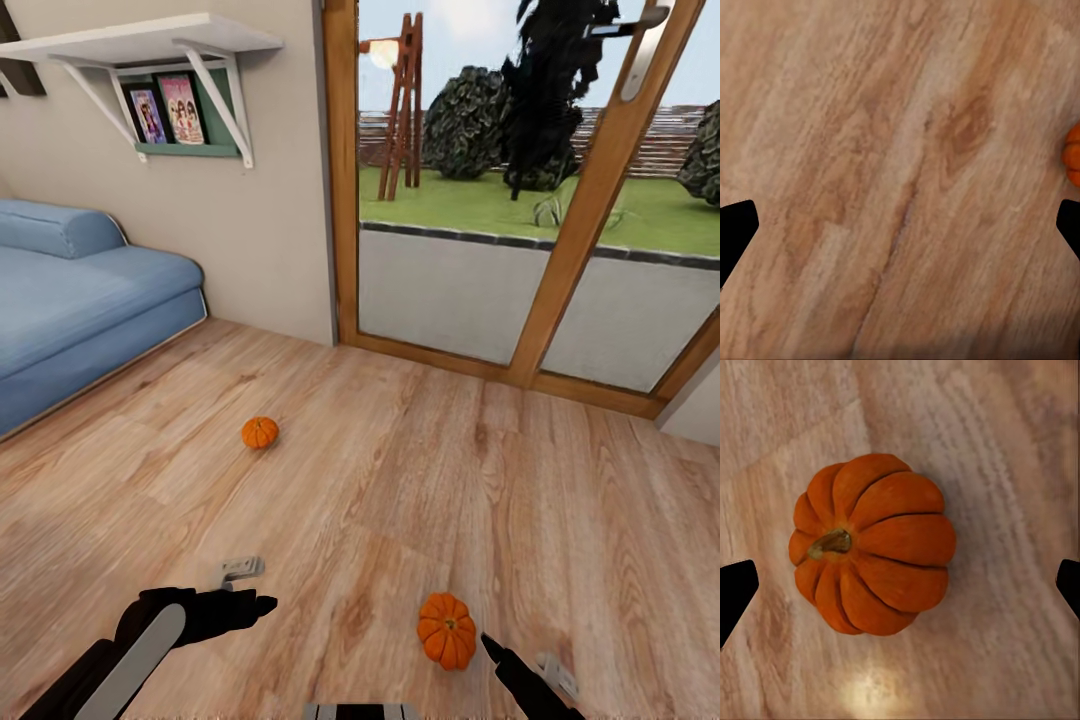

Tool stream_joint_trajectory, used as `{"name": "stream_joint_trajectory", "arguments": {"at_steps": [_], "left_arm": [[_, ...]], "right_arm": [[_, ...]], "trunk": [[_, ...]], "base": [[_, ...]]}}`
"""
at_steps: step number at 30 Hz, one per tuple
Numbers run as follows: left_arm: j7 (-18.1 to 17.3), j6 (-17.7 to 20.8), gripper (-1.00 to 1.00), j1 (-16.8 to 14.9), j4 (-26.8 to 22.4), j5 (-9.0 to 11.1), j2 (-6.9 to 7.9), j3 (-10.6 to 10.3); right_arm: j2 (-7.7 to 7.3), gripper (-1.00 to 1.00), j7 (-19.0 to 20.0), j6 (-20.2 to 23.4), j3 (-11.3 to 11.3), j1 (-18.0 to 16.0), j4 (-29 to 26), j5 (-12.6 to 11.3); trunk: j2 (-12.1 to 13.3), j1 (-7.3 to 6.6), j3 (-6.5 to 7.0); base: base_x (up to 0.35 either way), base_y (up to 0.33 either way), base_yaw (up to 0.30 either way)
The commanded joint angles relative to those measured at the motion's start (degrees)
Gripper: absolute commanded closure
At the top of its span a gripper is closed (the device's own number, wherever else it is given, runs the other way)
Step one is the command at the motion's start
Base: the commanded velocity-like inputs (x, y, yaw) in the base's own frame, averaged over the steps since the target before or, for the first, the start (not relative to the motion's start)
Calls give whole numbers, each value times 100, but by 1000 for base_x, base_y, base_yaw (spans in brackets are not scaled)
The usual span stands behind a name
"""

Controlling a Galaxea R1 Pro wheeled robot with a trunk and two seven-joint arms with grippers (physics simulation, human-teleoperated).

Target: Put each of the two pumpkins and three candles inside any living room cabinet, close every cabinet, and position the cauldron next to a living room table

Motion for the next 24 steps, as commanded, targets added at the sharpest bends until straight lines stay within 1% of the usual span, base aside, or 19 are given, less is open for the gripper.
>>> {"name": "stream_joint_trajectory", "arguments": {"at_steps": [1,3,9,12,24], "left_arm": [[57,3,-100,-5,-6,60,5,-11],[57,3,-100,-5,-6,60,5,-15],[57,3,-100,-5,-6,60,5,-18],[57,3,-100,-5,-6,60,5,-18],[50,3,-100,-5,-15,61,5,-24]], "right_arm": [[3,-100,28,-9,48,-3,14,-38],[3,-100,28,-9,48,-3,14,-38],[3,-100,28,-9,49,-3,14,-38],[3,-100,28,-9,48,-3,14,-38],[3,-100,28,-9,48,-3,14,-38]], "trunk": [[-4,1,-27],[-6,6,-72],[-6,6,-72],[-10,14,-138],[-10,14,-138]], "base": [[0,0,0],[0,0,0],[0,0,0],[0,0,0],[8,0,0]]}}
